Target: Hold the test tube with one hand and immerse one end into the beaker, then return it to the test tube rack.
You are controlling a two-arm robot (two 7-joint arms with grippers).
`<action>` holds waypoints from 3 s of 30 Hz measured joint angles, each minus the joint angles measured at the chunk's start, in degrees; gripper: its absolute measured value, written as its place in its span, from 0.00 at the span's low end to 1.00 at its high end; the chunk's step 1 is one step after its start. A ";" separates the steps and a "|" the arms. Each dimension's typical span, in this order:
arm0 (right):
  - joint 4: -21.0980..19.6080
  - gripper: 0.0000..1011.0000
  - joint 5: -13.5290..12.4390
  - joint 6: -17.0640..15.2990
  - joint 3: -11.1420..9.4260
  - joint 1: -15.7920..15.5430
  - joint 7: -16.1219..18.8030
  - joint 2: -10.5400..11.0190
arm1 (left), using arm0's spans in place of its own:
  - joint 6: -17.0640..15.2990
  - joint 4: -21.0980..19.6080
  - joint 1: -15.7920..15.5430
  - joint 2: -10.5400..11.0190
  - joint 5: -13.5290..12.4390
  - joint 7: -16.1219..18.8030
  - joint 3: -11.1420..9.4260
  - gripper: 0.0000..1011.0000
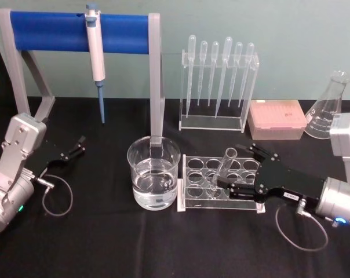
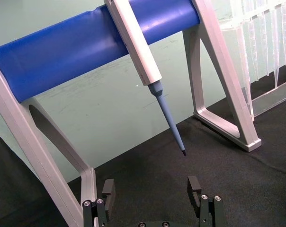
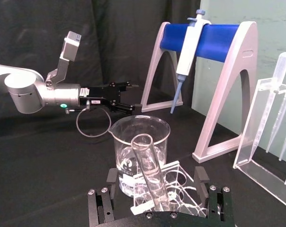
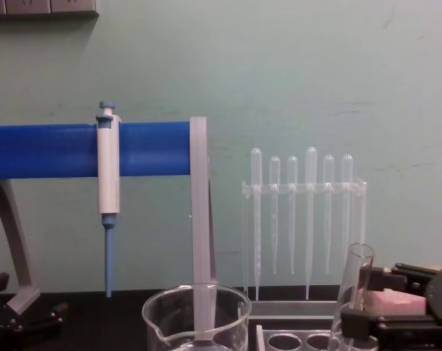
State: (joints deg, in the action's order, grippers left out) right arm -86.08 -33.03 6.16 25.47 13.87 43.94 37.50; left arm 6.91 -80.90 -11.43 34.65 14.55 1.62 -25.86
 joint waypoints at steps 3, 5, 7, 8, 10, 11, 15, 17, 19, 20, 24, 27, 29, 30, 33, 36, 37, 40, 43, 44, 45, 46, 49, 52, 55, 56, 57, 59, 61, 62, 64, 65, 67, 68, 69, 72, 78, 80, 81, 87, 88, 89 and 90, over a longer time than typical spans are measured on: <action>0.72 0.99 0.50 -0.17 0.82 1.19 0.13 -0.62 | 0.00 0.00 0.00 0.00 0.00 0.00 0.00 0.99; 0.97 0.99 0.71 -0.24 1.13 1.70 0.15 -0.86 | 0.00 0.00 0.00 0.00 0.00 0.00 0.00 0.99; 1.23 0.99 1.03 -0.33 1.55 2.31 0.15 -1.17 | 0.00 0.00 0.00 0.00 0.00 0.00 0.00 0.99; 1.31 0.99 1.10 -0.35 1.67 2.48 0.15 -1.27 | 0.00 0.00 0.00 0.00 0.00 0.00 0.00 0.99; 1.43 0.99 1.20 -0.37 1.86 2.75 0.14 -1.43 | 0.00 0.00 0.00 0.00 0.00 0.00 0.00 0.99; 1.58 0.99 1.45 -0.28 2.07 3.01 0.10 -1.64 | 0.00 0.00 0.00 0.00 0.00 0.00 0.00 0.99; 1.73 0.99 1.79 0.01 2.28 3.26 -0.15 -1.92 | 0.00 0.00 0.00 0.00 0.00 0.00 0.00 0.99; 1.73 0.99 1.79 0.01 2.27 3.24 -0.16 -1.90 | 0.00 0.00 0.00 0.00 0.00 0.00 0.00 0.99; 1.73 0.99 1.78 0.00 2.25 3.21 -0.16 -1.87 | 0.00 0.00 0.00 0.00 0.00 0.00 0.00 0.99; 1.73 0.99 1.77 0.00 2.24 3.21 -0.16 -1.86 | 0.00 0.00 0.00 0.00 0.00 0.00 0.00 0.99; 1.72 0.95 1.72 -0.01 2.22 3.19 -0.18 -1.82 | 0.00 0.00 0.00 0.00 0.00 0.00 0.00 0.99; 1.71 0.92 1.69 -0.01 2.21 3.18 -0.18 -1.80 | 0.00 0.00 0.00 0.00 0.00 0.00 0.00 0.99; 1.70 0.85 1.65 -0.02 2.20 3.17 -0.19 -1.80 | 0.00 0.00 0.00 0.00 0.00 0.00 0.00 0.99; 1.69 0.81 1.64 -0.03 2.19 3.16 -0.19 -1.79 | 0.00 0.00 0.00 0.00 0.00 0.00 0.00 0.99; 1.68 0.75 1.62 -0.04 2.18 3.15 -0.19 -1.78 | 0.00 0.00 0.00 0.00 0.00 0.00 0.00 0.99; 1.65 0.63 1.61 -0.05 2.16 3.13 -0.19 -1.77 | 0.00 0.00 0.00 0.00 0.00 0.00 0.00 0.99; 1.65 0.59 1.60 -0.05 2.15 3.13 -0.19 -1.76 | 0.00 0.00 0.00 0.00 0.00 0.00 0.00 0.99; 1.63 0.51 1.59 -0.07 2.14 3.11 -0.19 -1.74 | 0.00 0.00 0.00 0.00 0.00 0.00 0.00 0.99; 1.63 0.41 1.57 -0.08 2.13 3.11 -0.19 -1.73 | 0.00 0.00 0.00 0.00 0.00 0.00 0.00 0.99; 1.63 0.39 1.57 -0.09 2.13 3.11 -0.19 -1.73 | 0.00 0.00 0.00 0.00 0.00 0.00 0.00 0.99; 1.63 0.36 1.57 -0.09 2.13 3.11 -0.19 -1.73 | 0.00 0.00 0.00 0.00 0.00 0.00 0.00 0.99; 1.62 0.31 1.56 -0.10 2.13 3.11 -0.19 -1.71 | 0.00 0.00 0.00 0.00 0.00 0.00 0.00 0.99; 1.62 0.24 1.53 -0.09 2.11 3.11 -0.20 -1.71 | 0.00 0.00 0.00 0.00 0.00 0.00 0.00 0.99; 1.62 0.24 1.53 -0.09 2.10 3.11 -0.20 -1.71 | 0.00 0.00 0.00 0.00 0.00 0.00 0.00 0.99; 1.62 0.24 1.53 -0.10 2.11 3.11 -0.19 -1.71 | 0.00 0.00 0.00 0.00 0.00 0.00 0.00 0.99; 1.62 0.24 1.53 -0.10 2.10 3.11 -0.19 -1.71 | 0.00 0.00 0.00 0.00 0.00 0.00 0.00 0.99; 1.62 0.24 1.53 -0.10 2.11 3.11 -0.19 -1.71 | 0.00 0.00 0.00 0.00 0.00 0.00 0.00 0.99; 1.49 0.24 1.58 -0.15 2.11 3.11 -0.29 -1.61 | 0.00 0.00 0.00 0.00 0.00 0.00 0.00 0.99; 1.14 0.24 1.72 -0.31 2.10 3.15 -0.54 -1.37 | 0.00 0.00 0.00 0.00 0.00 0.00 0.00 0.99; 1.14 0.24 1.72 -0.31 2.10 3.15 -0.54 -1.37 | 0.00 0.00 0.00 0.00 0.00 0.00 0.00 0.99; 0.74 0.24 1.82 -0.58 2.07 3.38 -0.59 -1.06 | 0.00 0.00 0.00 0.00 0.00 0.00 0.00 0.99; 0.43 0.24 1.83 -0.87 2.03 3.61 -0.58 -0.85 | 0.00 0.00 0.00 0.00 0.00 0.00 0.00 0.99; 0.12 0.24 1.82 -1.13 2.01 3.87 -0.54 -0.66 | 0.00 0.00 0.00 0.00 0.00 0.00 0.00 0.99; -0.08 0.24 1.79 -1.29 1.98 4.02 -0.54 -0.53 | 0.00 0.00 0.00 0.00 0.00 0.00 0.00 0.99; -0.58 0.24 1.71 -1.63 1.92 4.33 -0.50 -0.24 | 0.00 0.00 0.00 0.00 0.00 0.00 0.00 0.99; -1.60 0.24 1.19 -2.33 1.69 4.96 -0.20 0.30 | 0.00 0.00 0.00 0.00 0.00 0.00 0.00 0.99; -3.77 0.24 -0.26 -4.31 1.41 6.58 0.77 1.52 | 0.00 0.00 0.00 0.00 0.00 0.00 0.00 0.99; -4.81 0.24 -0.79 -5.40 1.46 7.55 1.20 2.13 | 0.00 0.00 0.00 0.00 0.00 0.00 0.00 0.99; -5.43 0.24 -1.15 -6.20 1.57 8.15 1.46 2.54 | 0.00 0.00 0.00 0.00 0.00 0.00 0.00 0.99; -7.69 0.24 -2.39 -8.73 1.84 10.47 2.01 4.16 | 0.00 0.00 0.00 0.00 0.00 0.00 0.00 0.99; -7.93 0.24 -2.46 -9.02 1.89 10.80 2.03 4.37 | 0.00 0.00 0.00 0.00 0.00 0.00 0.00 0.99; -8.15 0.24 -2.50 -9.32 1.95 11.16 2.05 4.59 | 0.00 0.00 0.00 0.00 0.00 0.00 0.00 0.99; -8.39 0.24 -2.54 -9.62 2.02 11.48 2.07 4.79 | 0.00 0.00 0.00 0.00 0.00 0.00 0.00 0.99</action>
State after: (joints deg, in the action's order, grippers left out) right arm -94.47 -35.57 -3.46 27.49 25.35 46.01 42.30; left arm 6.91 -80.90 -11.44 34.65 14.55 1.62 -25.86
